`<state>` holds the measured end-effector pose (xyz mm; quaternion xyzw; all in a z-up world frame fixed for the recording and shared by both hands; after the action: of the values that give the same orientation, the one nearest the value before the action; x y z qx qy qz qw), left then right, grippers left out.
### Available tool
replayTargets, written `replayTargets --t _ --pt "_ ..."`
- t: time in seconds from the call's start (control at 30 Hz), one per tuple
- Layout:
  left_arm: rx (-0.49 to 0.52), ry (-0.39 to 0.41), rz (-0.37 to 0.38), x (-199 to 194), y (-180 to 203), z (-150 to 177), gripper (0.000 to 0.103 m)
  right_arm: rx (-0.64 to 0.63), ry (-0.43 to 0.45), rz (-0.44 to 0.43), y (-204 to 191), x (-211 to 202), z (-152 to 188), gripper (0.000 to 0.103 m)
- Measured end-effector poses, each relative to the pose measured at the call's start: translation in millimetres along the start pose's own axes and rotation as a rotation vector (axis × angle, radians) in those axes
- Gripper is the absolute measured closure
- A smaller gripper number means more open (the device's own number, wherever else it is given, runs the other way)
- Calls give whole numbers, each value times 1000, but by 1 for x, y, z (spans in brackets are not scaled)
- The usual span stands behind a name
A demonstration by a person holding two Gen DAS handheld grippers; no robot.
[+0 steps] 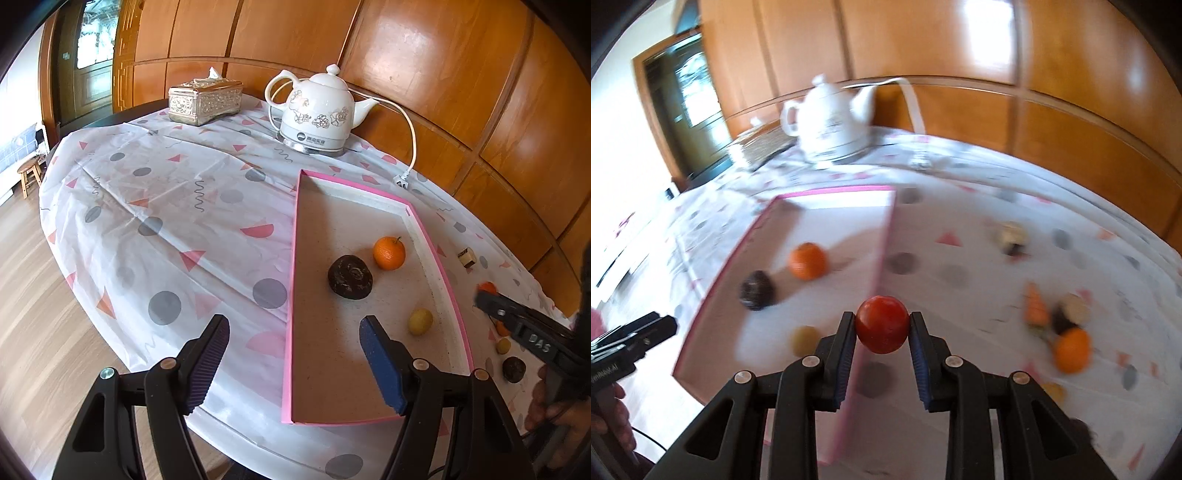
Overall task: Organize fruits
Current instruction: 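Carry the red tomato with the right gripper toward the pink tray, then lower the tomato into the pink tray and open the right gripper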
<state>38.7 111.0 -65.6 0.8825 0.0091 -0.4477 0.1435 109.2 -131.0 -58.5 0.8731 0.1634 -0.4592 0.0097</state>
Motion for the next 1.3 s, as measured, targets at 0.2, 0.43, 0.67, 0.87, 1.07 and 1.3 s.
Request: replayTargets --t 0.2,0.43,0.67,0.87,1.07,1.3 --pt "-11 -5 -1 2 -5 0 29 -99 -42 -32 -43 26 -13 74" --pt "-17 -10 -3 5 -8 0 29 -159 -107 -46 -68 58 -16 74" --pt "-12 -17 -2 6 -7 1 29 -174 -146 -49 -76 69 -8 74" --pt "0 -9 -1 4 -3 2 29 -147 -102 -61 -73 53 -7 68" --pt "16 -6 5 2 3 3 29 -89 -51 -55 -62 32 -3 67" --pt "33 4 17 -1 9 3 29 -17 26 8 -37 2 10 66"
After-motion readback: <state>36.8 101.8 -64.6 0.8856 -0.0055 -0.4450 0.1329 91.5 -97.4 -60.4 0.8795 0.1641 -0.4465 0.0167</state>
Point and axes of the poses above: each gripper's, at about its wrist camera, not at the fingertips, and x roughly the way its jaws point, y to its right, z to its underside, the point moved 3 cm from there along x, roughly the way its jaws point, and after that the axes turned 5 degrees about -y, right-handed, at the moved point
